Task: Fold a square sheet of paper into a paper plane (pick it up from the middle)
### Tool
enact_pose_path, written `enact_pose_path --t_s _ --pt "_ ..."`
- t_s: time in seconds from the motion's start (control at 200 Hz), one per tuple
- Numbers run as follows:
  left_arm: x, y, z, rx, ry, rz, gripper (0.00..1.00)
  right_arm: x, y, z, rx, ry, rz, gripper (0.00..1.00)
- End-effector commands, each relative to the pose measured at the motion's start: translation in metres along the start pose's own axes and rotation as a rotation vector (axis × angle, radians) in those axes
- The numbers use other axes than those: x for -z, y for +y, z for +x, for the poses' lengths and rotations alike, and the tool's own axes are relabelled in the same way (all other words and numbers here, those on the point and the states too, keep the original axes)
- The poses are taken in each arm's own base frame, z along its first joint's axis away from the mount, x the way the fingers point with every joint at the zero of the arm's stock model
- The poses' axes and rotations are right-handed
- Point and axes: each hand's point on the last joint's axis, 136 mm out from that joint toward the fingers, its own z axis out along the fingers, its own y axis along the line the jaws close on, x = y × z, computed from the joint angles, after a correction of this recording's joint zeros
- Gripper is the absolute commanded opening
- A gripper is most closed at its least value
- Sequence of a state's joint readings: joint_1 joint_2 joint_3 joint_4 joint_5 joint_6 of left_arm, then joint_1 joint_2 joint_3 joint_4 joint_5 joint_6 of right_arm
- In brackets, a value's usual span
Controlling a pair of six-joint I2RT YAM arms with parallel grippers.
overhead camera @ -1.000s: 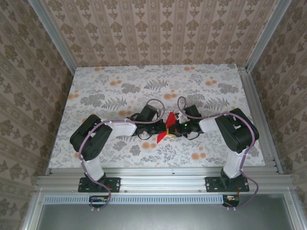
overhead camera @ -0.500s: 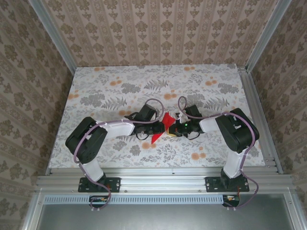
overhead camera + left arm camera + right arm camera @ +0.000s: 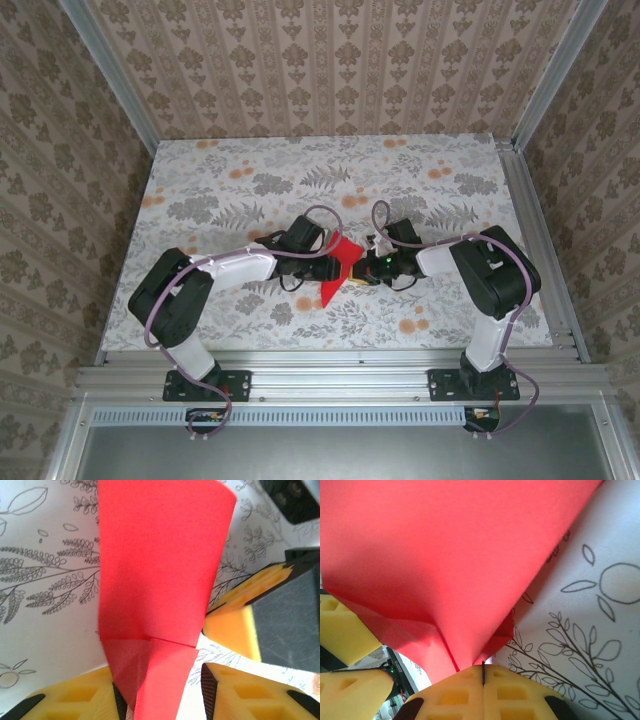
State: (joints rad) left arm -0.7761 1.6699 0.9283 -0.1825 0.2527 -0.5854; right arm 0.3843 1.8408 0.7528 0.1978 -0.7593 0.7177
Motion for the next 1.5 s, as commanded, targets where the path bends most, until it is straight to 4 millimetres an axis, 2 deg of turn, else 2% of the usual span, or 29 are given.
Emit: enact_pose_path --t_s 0.0,0.22,0.29,0.385,0.64,0.805,0.91,1.155,1.495 --pt "0.013 0.005 0.000 -0.059 0.005 -0.029 0.44 0.009 -0.034 -0.011 -0.064 -0.067 0.146 0.04" --pt "0.010 0.007 0.006 -0.042 0.018 -0.023 0.41 0.009 -0.023 -0.010 -0.046 -0.062 0.122 0.04" --pt "0.010 0.009 0.008 -0.039 0.022 -0.031 0.38 0.010 -0.019 -0.008 -0.041 -0.060 0.114 0.05" --pt "0.010 0.012 0.009 -0.035 0.028 -0.044 0.27 0.011 -0.012 -0.005 -0.037 -0.056 0.099 0.07" --pt "0.008 0.019 0.010 -0.016 0.028 -0.083 0.10 0.009 0.012 0.005 -0.055 -0.060 0.016 0.17" --pt "0.007 0.018 0.008 -0.005 0.025 -0.078 0.04 0.009 0.031 0.009 -0.054 -0.077 -0.022 0.21" --pt "0.006 0.016 0.006 0.004 0.022 -0.070 0.04 0.006 0.040 0.009 -0.050 -0.092 -0.019 0.22" --pt "0.005 0.011 0.005 0.008 0.023 -0.052 0.04 -0.011 0.039 0.000 -0.064 -0.099 -0.014 0.15" --pt "0.005 -0.005 -0.001 0.027 0.017 0.025 0.04 -0.027 0.011 0.001 -0.082 -0.072 0.066 0.10"
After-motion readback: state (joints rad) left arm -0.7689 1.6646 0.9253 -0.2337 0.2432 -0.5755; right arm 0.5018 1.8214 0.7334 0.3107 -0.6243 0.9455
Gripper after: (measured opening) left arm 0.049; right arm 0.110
